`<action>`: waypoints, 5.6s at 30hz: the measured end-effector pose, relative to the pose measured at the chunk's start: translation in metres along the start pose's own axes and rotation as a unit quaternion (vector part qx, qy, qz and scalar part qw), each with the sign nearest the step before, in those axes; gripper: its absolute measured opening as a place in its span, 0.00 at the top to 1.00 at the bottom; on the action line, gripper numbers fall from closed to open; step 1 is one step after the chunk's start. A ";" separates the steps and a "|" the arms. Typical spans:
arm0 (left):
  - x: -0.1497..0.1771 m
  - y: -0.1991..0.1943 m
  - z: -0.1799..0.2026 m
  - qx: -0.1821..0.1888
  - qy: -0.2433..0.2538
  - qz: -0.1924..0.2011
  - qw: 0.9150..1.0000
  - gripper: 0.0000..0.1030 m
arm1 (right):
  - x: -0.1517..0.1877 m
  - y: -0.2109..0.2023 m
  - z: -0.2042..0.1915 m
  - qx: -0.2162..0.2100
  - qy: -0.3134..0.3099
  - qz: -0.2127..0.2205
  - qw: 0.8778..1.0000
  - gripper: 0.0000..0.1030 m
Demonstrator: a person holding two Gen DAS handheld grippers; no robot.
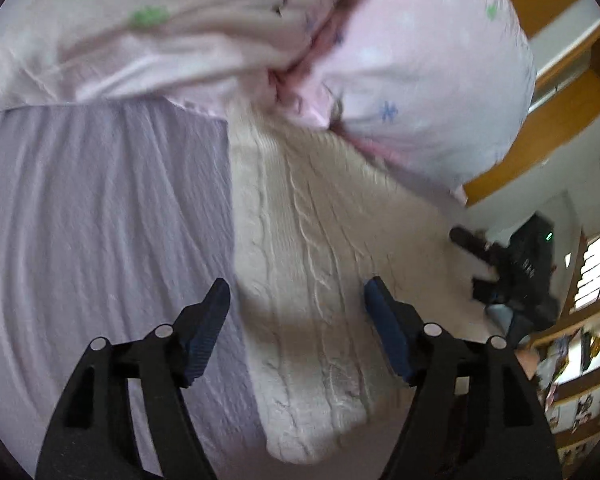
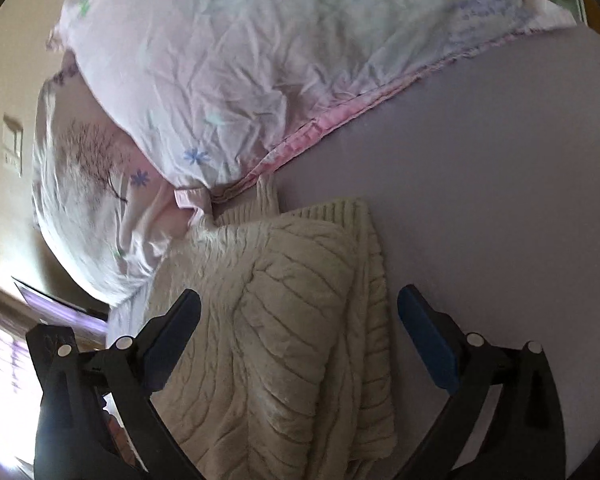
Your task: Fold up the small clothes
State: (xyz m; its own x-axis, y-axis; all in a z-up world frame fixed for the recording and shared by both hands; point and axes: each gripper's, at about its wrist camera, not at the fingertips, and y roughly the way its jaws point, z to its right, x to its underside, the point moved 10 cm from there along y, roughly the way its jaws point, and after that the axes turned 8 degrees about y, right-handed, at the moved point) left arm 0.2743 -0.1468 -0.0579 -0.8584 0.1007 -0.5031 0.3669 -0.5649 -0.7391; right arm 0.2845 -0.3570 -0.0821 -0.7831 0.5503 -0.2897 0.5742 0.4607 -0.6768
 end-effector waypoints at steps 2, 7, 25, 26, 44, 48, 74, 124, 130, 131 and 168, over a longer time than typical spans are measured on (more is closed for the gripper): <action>0.004 0.008 0.002 -0.004 0.010 0.002 1.000 0.24 | 0.005 0.004 -0.006 -0.004 -0.018 -0.004 1.000 0.05; -0.006 0.026 0.013 0.024 0.003 0.017 1.000 0.32 | 0.013 0.014 -0.014 -0.025 -0.024 -0.015 0.999 0.58; 0.030 -0.137 -0.062 -0.108 0.076 0.159 0.978 0.36 | 0.064 0.006 -0.093 -0.053 -0.103 0.008 0.993 0.33; 0.032 -0.144 -0.052 -0.101 0.094 0.173 0.975 0.34 | 0.067 0.003 -0.096 -0.046 -0.117 0.008 0.992 0.33; 0.053 -0.092 -0.012 -0.071 0.191 0.137 0.969 0.30 | 0.043 0.031 -0.090 0.111 -0.211 0.058 0.969 0.69; 0.061 -0.120 -0.010 -0.045 0.176 0.158 0.971 0.27 | 0.064 -0.036 -0.124 0.030 -0.239 0.113 0.964 0.62; 0.115 -0.124 -0.018 -0.045 0.145 0.085 0.985 0.05 | 0.146 -0.057 -0.084 0.087 -0.252 0.092 0.960 0.15; 0.138 -0.087 -0.055 -0.248 0.118 0.013 0.962 0.02 | 0.209 -0.008 -0.059 0.202 -0.280 0.023 0.938 0.01; 0.138 -0.087 -0.055 -0.248 0.118 0.013 0.962 0.02 | 0.209 -0.008 -0.059 0.202 -0.280 0.024 0.938 0.01; 0.138 -0.087 -0.055 -0.248 0.118 0.013 0.962 0.02 | 0.209 -0.008 -0.059 0.202 -0.280 0.024 0.938 0.01; 0.138 -0.087 -0.056 -0.248 0.119 0.014 0.961 0.02 | 0.209 -0.008 -0.059 0.202 -0.279 0.024 0.938 0.01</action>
State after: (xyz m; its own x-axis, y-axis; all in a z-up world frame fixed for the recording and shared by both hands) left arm 0.1442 -0.0381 -0.0874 -0.7617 0.3086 -0.5698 0.5641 -0.1169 -0.8174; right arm 0.1302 -0.2045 -0.0973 -0.8263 0.0615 -0.5598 0.5632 0.0800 -0.8225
